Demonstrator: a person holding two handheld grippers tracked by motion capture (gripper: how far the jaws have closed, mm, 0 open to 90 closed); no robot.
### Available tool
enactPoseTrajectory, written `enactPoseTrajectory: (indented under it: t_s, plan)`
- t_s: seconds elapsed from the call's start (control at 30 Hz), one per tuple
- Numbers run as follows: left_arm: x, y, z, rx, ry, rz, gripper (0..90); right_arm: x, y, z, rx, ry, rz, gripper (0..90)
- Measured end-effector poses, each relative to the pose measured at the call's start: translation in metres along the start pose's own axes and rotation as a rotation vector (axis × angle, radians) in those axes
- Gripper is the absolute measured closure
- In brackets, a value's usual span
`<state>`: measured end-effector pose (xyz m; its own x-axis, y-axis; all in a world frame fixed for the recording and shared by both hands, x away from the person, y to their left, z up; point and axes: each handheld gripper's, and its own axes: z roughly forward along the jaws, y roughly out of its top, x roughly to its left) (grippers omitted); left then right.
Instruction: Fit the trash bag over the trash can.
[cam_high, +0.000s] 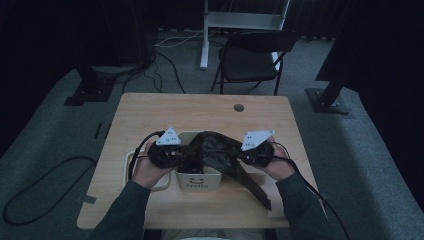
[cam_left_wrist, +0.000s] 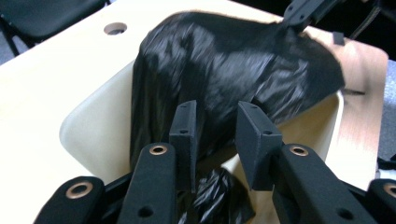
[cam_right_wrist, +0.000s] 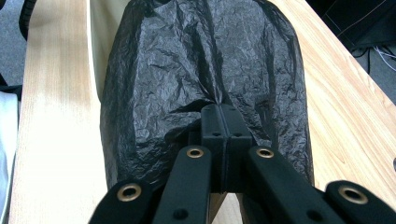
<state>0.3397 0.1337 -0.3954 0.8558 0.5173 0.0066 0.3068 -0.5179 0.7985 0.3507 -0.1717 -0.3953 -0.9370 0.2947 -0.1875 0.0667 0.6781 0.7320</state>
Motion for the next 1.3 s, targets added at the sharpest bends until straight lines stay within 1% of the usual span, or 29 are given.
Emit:
enactPoseTrajectory:
  t_s: [0.13,0.23,0.27,0.33,0.4,0.47,0.53,0.6,0.67,0.73,0.87,0.9,1.0,1.03,1.07,1.2,1.3]
  plan:
    - [-0.003,0.009,0.002,-0.012,-0.016,0.014,67.5,0.0,0.0,0.0,-0.001,0.003,-0.001,90.0]
    - [-0.004,0.015,0.004,-0.034,-0.033,0.011,65.6,0.001,0.0,0.001,0.0,0.005,-0.003,90.0]
    - [-0.004,0.015,0.004,-0.034,-0.033,0.011,65.0,0.001,0.0,0.001,0.0,0.005,-0.003,90.0]
    - [-0.006,0.02,0.007,-0.039,-0.045,0.015,63.9,0.002,0.0,0.001,0.003,0.009,-0.008,90.0]
    - [-0.008,0.023,0.009,-0.034,-0.055,0.018,63.0,0.002,0.0,0.002,0.004,0.01,-0.008,90.0]
    - [-0.009,0.025,0.013,-0.022,-0.056,0.024,62.3,0.002,0.0,0.003,0.003,0.011,-0.008,90.0]
    - [-0.011,0.025,0.017,-0.002,-0.056,0.034,64.4,0.002,0.001,0.003,0.003,0.01,-0.008,90.0]
    - [-0.011,0.024,0.019,0.019,-0.054,0.044,73.7,0.002,0.001,0.002,0.002,0.009,-0.009,90.0]
    - [-0.011,0.022,0.02,0.029,-0.056,0.049,82.9,0.002,0.001,0.001,0.0,0.008,-0.008,90.0]
    - [-0.011,0.021,0.02,0.036,-0.058,0.044,88.7,0.002,0.001,0.001,0.002,0.005,-0.012,90.0]
    - [-0.01,0.016,0.022,0.057,-0.051,0.034,90.0,0.004,0.003,0.002,0.005,0.002,-0.023,89.6]
    - [-0.009,0.015,0.021,0.06,-0.046,0.032,90.0,0.004,0.004,0.003,0.006,-0.002,-0.026,87.7]
    - [-0.006,0.008,0.021,0.067,-0.041,0.009,90.0,0.003,0.004,0.003,-0.002,-0.015,-0.021,82.5]
    - [-0.006,0.008,0.021,0.067,-0.041,0.009,90.0,0.003,0.004,0.003,-0.002,-0.015,-0.021,82.5]
    - [-0.003,0.003,0.02,0.07,-0.036,-0.01,90.0,0.003,0.004,0.001,-0.007,-0.021,-0.016,80.7]
    - [0.002,-0.006,0.019,0.081,-0.023,-0.04,90.0,0.003,0.002,-0.004,-0.02,-0.025,-0.005,79.4]
    - [0.004,-0.011,0.019,0.089,-0.014,-0.049,90.0,0.005,0.0,-0.007,-0.021,-0.018,-0.002,78.5]
